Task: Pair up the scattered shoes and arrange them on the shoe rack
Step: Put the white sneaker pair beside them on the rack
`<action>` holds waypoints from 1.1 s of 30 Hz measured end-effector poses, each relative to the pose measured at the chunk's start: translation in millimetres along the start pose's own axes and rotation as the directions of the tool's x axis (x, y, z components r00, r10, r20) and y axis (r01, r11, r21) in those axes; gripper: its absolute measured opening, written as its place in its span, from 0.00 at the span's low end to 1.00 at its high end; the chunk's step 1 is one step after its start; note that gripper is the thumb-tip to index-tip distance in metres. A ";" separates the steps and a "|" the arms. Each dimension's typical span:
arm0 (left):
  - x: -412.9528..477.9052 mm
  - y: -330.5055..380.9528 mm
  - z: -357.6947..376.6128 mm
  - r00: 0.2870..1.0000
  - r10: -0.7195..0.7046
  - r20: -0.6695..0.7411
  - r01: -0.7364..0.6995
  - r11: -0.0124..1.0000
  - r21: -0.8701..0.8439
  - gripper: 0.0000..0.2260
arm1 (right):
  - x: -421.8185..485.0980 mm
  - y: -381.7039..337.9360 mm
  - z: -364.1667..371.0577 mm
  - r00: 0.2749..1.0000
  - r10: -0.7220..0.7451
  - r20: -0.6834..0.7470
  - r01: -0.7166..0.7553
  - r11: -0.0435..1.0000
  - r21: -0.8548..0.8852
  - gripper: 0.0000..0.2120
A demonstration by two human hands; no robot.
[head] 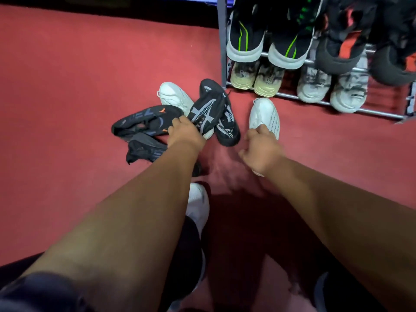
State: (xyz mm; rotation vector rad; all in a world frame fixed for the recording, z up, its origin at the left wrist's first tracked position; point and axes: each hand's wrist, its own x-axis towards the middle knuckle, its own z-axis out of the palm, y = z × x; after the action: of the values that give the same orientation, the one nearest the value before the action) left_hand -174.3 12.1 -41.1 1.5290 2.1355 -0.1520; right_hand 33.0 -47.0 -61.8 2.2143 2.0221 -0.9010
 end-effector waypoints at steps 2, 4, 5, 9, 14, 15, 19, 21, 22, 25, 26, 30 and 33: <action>11.7 -9.6 3.4 0.996 -0.052 0.072 0.051 0.999 0.005 0.36 | 6.9 -0.4 3.3 0.999 0.054 -0.004 -0.054 0.998 -0.011 0.22; 19.1 -15.9 8.6 0.993 -0.047 0.105 0.046 0.999 0.008 0.37 | 11.0 4.1 7.5 0.995 0.103 0.006 -0.103 0.995 -0.014 0.23; 20.7 -17.8 11.7 0.994 -0.028 0.109 0.026 0.999 0.020 0.39 | 11.1 7.4 10.0 0.993 0.117 0.014 -0.117 0.993 -0.003 0.23; 21.8 -22.6 18.2 0.995 0.095 0.026 -0.097 0.989 0.108 0.37 | 6.1 16.5 19.4 0.995 0.101 0.003 -0.101 0.994 0.051 0.23; 25.1 -24.5 17.0 0.976 0.184 0.113 -0.196 0.975 0.105 0.40 | 11.3 15.1 22.4 0.992 0.123 -0.003 -0.122 0.987 0.102 0.20; 25.0 -25.7 17.0 0.968 0.212 0.138 -0.222 0.973 0.062 0.40 | 13.4 15.4 22.1 0.991 0.129 -0.023 -0.125 0.985 0.122 0.18; 15.3 -34.6 19.1 0.916 0.314 0.251 -0.313 0.949 -0.044 0.40 | 18.7 24.6 18.3 0.987 0.137 -0.085 -0.118 0.974 0.193 0.11; 7.7 -39.5 24.3 0.875 0.345 0.339 -0.357 0.934 -0.028 0.33 | 17.2 34.9 14.5 0.988 0.126 -0.093 -0.105 0.974 0.201 0.12; 4.8 -41.1 28.2 0.865 0.348 0.362 -0.363 0.931 -0.029 0.29 | 15.1 41.1 12.7 0.988 0.114 -0.104 -0.092 0.976 0.195 0.13; 1.1 -35.9 36.7 0.913 0.273 0.302 -0.225 0.957 -0.184 0.23 | 7.4 58.1 9.9 0.990 0.085 -0.114 -0.065 0.983 0.171 0.13; 1.9 -30.6 36.8 0.946 0.219 0.240 -0.163 0.959 -0.233 0.21 | 5.2 61.7 9.9 0.991 0.084 -0.106 -0.067 0.985 0.158 0.11; 13.3 -5.5 34.4 0.996 0.060 -0.066 -0.075 0.961 -0.266 0.19 | -0.1 62.1 15.8 0.982 0.132 -0.136 -0.126 0.991 0.050 0.16; 25.6 9.4 35.4 0.998 -0.057 0.040 0.064 0.975 -0.215 0.35 | -4.4 50.8 23.9 0.967 0.194 -0.165 -0.195 0.981 0.008 0.29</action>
State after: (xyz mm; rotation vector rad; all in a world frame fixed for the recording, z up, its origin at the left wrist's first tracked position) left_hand -160.1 24.3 -81.7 1.3284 2.0968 0.0331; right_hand 70.0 -68.5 -98.4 2.5047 1.8190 -0.7103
